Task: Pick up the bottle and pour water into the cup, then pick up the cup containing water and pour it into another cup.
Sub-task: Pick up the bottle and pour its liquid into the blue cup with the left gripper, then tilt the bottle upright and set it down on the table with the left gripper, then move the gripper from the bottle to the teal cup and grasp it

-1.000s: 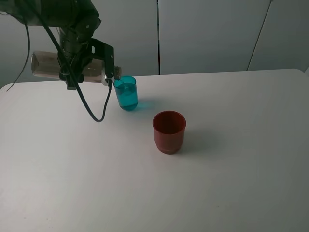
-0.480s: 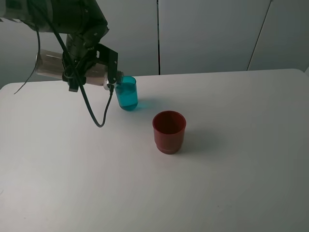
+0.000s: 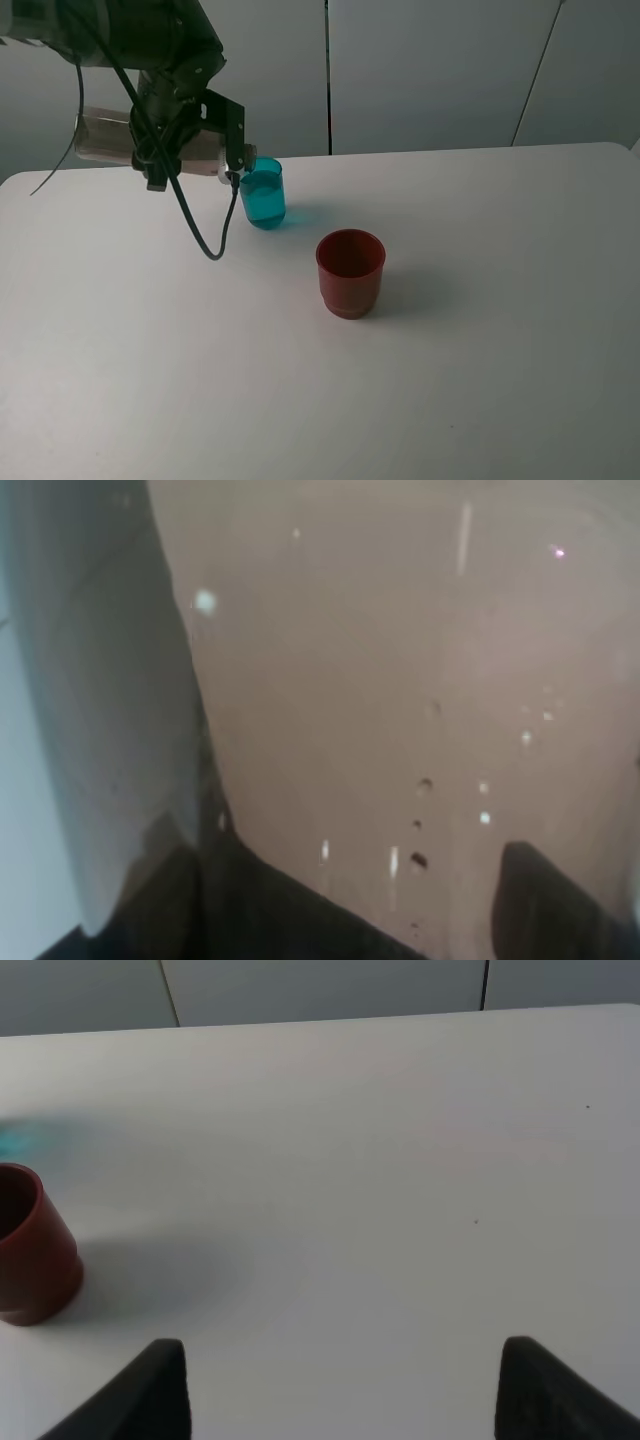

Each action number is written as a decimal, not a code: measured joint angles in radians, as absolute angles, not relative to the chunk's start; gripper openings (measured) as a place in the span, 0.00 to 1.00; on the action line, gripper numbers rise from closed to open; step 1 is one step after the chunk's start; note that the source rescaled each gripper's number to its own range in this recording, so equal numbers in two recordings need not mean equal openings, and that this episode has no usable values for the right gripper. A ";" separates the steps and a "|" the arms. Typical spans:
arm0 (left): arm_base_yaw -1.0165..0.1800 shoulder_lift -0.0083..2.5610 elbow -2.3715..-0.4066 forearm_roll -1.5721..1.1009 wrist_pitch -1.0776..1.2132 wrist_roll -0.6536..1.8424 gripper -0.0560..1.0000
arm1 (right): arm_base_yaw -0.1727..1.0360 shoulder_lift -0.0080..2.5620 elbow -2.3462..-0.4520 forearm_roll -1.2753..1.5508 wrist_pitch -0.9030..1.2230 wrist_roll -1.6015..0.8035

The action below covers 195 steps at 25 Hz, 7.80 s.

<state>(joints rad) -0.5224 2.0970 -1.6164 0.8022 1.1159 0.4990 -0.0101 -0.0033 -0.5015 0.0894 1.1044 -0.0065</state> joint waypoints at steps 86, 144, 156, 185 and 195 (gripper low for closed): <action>-0.022 1.977 -0.639 -0.122 -1.188 0.130 0.05 | -0.010 -0.003 -0.501 0.089 1.104 -0.006; -0.022 2.103 -0.667 -0.057 -1.213 0.160 0.99 | -0.010 -0.003 -0.501 0.089 1.104 0.000; -0.022 1.958 -0.537 -0.112 -1.213 0.231 0.99 | -0.010 -0.003 -0.501 0.089 1.104 -0.006; -0.022 1.433 -0.464 -0.083 -0.811 0.317 0.99 | -0.010 -0.003 -0.501 0.089 1.104 0.000; -0.182 1.447 -0.559 -0.051 -0.659 0.339 0.99 | -0.010 -0.003 -0.501 0.089 1.104 -0.006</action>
<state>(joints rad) -0.1825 1.4471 -0.5592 -0.0510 -0.6593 0.3390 -0.0101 -0.0033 -0.5015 0.0894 1.1044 -0.0065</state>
